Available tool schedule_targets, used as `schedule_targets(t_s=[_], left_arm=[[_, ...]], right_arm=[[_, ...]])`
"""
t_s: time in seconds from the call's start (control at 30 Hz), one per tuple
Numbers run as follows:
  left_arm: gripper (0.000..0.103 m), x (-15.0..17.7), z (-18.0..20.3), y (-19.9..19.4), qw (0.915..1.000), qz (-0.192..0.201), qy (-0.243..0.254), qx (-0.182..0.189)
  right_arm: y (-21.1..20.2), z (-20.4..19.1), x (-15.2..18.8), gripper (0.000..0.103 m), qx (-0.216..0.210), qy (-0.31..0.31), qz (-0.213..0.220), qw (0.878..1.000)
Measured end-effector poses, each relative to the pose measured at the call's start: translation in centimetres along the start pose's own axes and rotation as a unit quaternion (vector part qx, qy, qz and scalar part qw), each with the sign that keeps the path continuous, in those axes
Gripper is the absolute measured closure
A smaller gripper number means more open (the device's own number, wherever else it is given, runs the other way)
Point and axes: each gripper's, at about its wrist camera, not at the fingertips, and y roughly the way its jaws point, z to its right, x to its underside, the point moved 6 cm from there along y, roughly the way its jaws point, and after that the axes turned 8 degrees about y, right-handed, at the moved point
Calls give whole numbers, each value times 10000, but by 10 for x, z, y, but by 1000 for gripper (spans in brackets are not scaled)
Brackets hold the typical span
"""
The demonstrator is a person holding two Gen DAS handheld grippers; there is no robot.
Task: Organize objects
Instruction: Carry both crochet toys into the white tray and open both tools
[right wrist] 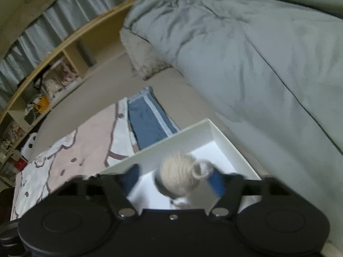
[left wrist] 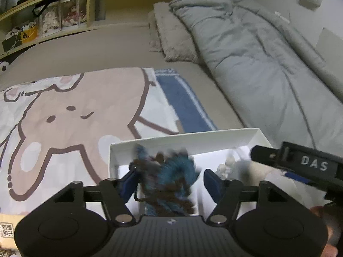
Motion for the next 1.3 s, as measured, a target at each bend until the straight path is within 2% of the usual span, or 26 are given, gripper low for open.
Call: schedule_targets(t_s=[0.3,1.03,1.3], left_arm=[[35,3,1,-8,9999,-84,95,10],[34,6,-7,-51,9999,-87,-31,48],[14,13,-16,-71,9999,-82,-2,-73]], right_arm=[[-2,6,6,24,329,-257,-198,9989],[-45,-3,5,24,333,-652,14,9973],[-56,-9,8,20,485,-834,57,9953]])
